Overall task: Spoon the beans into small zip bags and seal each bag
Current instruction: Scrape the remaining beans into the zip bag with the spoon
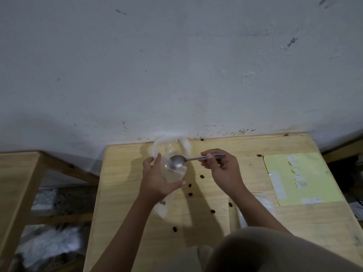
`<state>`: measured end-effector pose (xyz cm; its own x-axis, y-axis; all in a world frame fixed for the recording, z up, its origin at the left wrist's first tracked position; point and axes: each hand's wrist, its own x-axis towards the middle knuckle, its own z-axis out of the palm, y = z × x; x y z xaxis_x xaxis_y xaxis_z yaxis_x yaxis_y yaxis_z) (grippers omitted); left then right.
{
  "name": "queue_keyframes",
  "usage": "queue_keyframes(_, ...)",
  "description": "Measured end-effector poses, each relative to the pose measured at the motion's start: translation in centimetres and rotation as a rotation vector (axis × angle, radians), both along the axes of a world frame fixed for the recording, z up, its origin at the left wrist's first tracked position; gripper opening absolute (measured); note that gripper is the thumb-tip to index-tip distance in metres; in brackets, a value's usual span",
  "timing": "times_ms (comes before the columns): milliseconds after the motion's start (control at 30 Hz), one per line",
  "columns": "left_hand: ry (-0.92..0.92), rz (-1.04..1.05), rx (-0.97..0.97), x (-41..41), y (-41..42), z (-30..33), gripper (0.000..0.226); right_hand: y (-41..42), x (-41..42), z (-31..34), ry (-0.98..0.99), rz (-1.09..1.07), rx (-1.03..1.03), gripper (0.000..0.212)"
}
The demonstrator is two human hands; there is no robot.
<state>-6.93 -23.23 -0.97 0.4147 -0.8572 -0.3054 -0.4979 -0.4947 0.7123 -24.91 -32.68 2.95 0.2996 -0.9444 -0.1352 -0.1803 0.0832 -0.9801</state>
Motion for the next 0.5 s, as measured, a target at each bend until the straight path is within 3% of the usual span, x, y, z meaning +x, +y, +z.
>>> queue_keyframes(200,0.042,0.045,0.030,0.3,-0.9,-0.1,0.121,0.0,0.1,0.2,0.008,-0.067,-0.063,0.016)
queue_keyframes(500,0.097,0.076,0.040,0.4,0.3,1.0,0.121,-1.1,0.1,-0.8,-0.290,-0.445,0.252,0.014)
